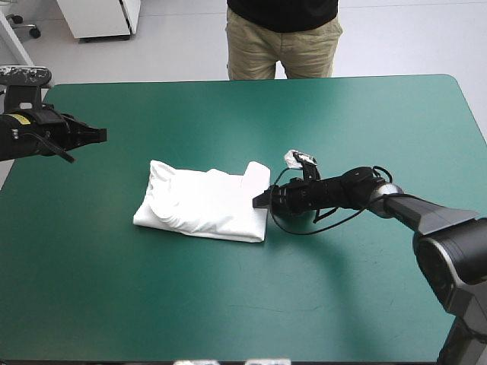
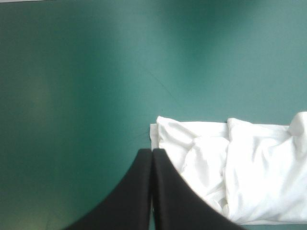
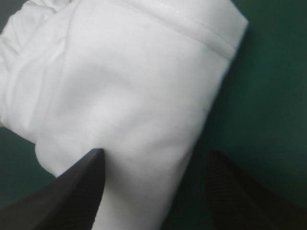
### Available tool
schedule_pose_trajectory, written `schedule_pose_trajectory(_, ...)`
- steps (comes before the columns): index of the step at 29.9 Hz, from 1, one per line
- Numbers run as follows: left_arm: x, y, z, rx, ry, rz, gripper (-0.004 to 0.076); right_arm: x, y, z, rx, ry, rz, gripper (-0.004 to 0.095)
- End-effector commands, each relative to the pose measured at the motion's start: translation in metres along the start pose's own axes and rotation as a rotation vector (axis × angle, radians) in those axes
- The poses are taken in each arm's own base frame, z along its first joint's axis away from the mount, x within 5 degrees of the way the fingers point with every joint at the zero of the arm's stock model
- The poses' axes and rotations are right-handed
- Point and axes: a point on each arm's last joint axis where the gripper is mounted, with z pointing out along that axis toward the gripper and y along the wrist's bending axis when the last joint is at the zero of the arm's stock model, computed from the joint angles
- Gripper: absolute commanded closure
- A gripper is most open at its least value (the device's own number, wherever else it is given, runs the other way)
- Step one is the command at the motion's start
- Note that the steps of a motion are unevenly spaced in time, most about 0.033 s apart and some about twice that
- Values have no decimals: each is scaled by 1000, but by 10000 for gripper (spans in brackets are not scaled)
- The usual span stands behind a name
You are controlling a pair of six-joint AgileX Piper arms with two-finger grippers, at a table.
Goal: Fold the cloth
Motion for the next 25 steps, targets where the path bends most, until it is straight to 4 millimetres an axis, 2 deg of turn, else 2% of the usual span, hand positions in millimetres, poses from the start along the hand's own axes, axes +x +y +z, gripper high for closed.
schedule_pose_trajectory(1, -8, -3, -16, 2, -105, -10, 733, -13, 16, 0, -127, -17, -30, 331)
schedule_pose_trajectory(2, -8, -3, -16, 2, -105, -10, 733, -15, 16, 2, -139, -9, -34, 357)
schedule_pose_trajectory(4, -8, -3, -16, 0, -104, -9, 733, -18, 16, 5, -148, 1, -45, 486)
schedule_pose_trajectory(7, -8, -3, -16, -4, -104, -7, 733, -21, 17, 3, -138, 13, -83, 878)
schedule_pose_trajectory(8, -8, -3, -16, -4, -104, -7, 733, -22, 20, 1, -145, 19, -91, 914)
schedule_pose_trajectory(12, -8, -3, -16, -4, -104, -3, 733, -26, 20, -14, -109, 5, -111, 905)
schedule_pose_trajectory(15, -8, -3, -16, 0, -104, -5, 733, -31, 17, -42, -22, 1, -141, 904)
schedule_pose_trajectory(20, -9, -6, -16, 29, -109, -19, 733, -39, 0, -113, 240, -49, -166, 905)
schedule_pose_trajectory(25, -11, -10, -16, 72, -137, 2, 733, -36, -23, -204, 503, -187, -47, 905)
